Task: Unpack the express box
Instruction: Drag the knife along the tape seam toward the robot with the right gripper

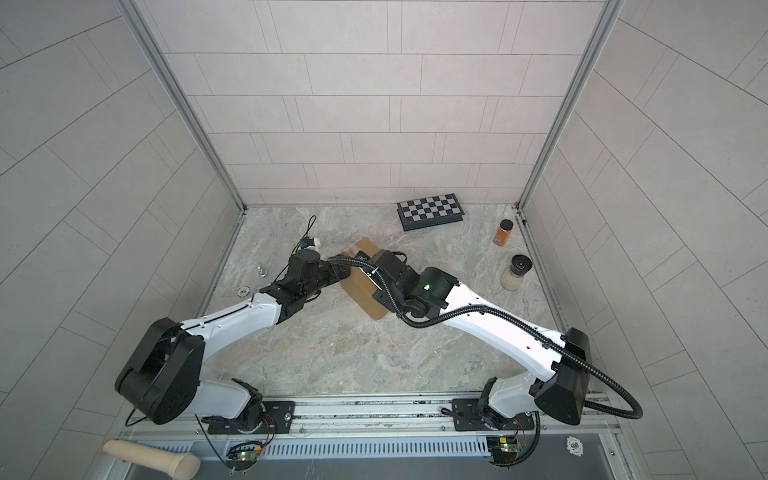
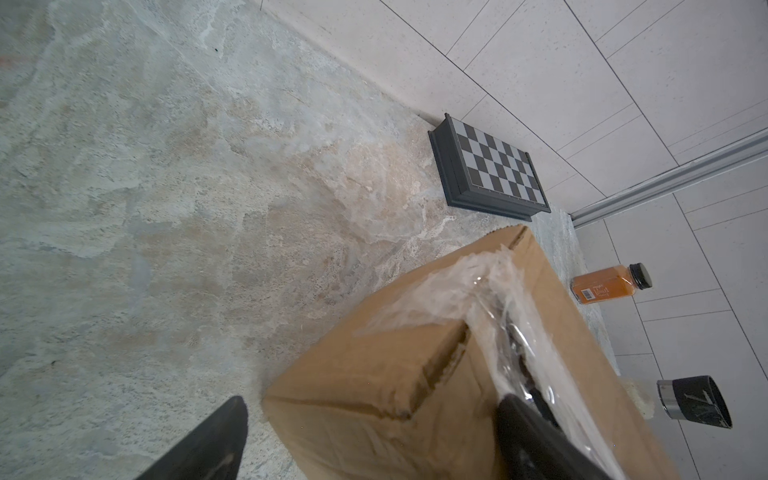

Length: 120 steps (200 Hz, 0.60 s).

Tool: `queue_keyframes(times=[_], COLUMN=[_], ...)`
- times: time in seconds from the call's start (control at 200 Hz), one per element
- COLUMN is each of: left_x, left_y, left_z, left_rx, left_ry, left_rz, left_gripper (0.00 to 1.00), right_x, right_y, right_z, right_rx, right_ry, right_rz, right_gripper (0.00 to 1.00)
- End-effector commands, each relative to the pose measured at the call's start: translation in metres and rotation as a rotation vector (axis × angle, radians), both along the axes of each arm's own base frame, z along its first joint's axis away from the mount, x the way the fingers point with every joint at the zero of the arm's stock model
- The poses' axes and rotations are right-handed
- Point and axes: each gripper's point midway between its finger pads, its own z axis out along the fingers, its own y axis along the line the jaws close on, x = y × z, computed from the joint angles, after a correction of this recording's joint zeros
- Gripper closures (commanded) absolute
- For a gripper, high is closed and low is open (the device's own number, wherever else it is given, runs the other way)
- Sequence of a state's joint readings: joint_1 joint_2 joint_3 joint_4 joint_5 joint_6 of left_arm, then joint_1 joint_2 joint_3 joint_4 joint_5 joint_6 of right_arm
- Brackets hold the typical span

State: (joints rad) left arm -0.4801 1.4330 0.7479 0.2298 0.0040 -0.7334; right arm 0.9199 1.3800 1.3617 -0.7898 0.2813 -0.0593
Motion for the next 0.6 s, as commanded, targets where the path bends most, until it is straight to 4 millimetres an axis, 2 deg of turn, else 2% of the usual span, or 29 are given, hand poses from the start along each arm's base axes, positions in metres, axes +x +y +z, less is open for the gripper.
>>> queue_keyframes(times=[0.0, 0.25, 0.456, 0.596], left_x=[-0.022, -0.017, -0.016, -0.022], left_y=[0.015, 0.005, -0.004, -0.002], left_z=[-0.054, -0.021, 0.023, 0.034], left_rx=[0.116, 0.076, 0.020, 0.026], left_ry=[0.177, 0.080, -0.010, -0.004], left_rz=[0.001, -0.049, -0.097, -0.102], left_gripper=[0.04, 0.04, 0.02, 0.02], right_x=[-0.008, 0.012, 0.010, 0.007], right_y=[-0.023, 0.001, 0.013, 0.017], right_z=[-0.006, -0.014, -0.016, -0.012], right_rx=[-0.086, -0.038, 0.019, 0.062], right_ry=[0.037, 0.011, 0.042, 0.058], right_rz=[-0.025, -0.048, -0.033, -0.037], right_gripper=[1.00, 1.00, 1.00, 1.00])
